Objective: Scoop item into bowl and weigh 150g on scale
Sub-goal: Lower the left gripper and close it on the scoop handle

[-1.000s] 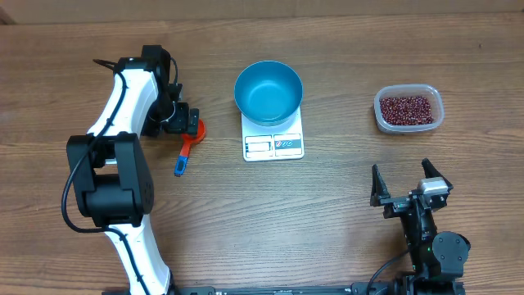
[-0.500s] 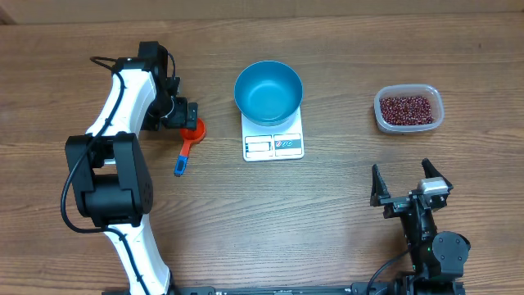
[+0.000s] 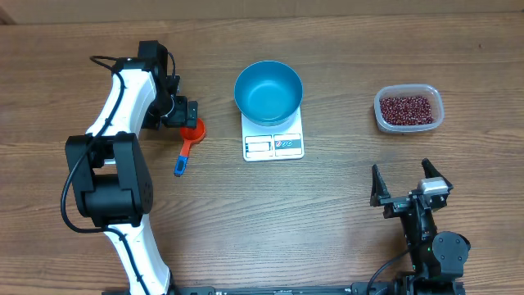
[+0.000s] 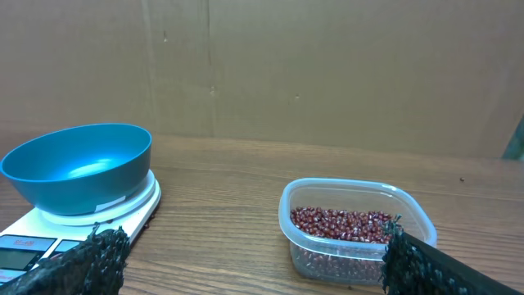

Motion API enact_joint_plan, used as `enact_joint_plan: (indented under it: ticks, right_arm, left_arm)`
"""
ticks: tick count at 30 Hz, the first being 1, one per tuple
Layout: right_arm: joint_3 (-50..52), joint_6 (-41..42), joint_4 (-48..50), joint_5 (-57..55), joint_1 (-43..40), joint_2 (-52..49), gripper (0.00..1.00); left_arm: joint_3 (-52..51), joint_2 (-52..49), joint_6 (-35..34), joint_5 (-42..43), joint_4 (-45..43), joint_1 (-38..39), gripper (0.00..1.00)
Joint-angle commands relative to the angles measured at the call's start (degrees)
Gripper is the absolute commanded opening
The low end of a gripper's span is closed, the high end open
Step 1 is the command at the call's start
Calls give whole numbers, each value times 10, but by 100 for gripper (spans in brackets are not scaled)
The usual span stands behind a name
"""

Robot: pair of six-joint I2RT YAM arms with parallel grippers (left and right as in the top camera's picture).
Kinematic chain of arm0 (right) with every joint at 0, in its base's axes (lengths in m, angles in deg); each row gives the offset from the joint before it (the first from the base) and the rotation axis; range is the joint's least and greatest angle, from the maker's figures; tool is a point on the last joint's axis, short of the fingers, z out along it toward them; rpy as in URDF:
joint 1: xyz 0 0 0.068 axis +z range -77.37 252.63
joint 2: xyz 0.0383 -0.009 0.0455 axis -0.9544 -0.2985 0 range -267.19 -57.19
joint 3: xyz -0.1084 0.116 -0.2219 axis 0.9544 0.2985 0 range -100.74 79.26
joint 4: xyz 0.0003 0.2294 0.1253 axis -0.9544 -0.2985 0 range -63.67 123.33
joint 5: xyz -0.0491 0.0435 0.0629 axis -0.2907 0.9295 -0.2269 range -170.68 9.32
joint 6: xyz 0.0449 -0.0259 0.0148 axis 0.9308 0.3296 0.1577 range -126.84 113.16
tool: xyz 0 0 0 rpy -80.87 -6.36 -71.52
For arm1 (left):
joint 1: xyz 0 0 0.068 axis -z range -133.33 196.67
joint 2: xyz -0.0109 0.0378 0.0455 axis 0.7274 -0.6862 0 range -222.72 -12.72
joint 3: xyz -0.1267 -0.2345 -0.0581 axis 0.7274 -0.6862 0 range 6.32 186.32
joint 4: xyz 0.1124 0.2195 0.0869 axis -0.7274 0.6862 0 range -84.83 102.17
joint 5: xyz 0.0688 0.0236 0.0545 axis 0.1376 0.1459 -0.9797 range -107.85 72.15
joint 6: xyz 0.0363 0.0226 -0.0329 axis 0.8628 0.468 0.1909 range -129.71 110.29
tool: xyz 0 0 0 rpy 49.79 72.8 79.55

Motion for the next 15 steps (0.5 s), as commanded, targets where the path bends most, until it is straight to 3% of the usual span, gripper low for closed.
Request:
enact_joint_plan:
  ticks: [1, 15]
  right_arm:
    - [6, 1, 2, 2, -2, 6, 100]
    - [6, 1, 2, 2, -2, 6, 100]
  left_arm:
    - [-3, -3, 7, -1, 1, 0, 100]
    - [-13, -3, 7, 12, 6, 0, 100]
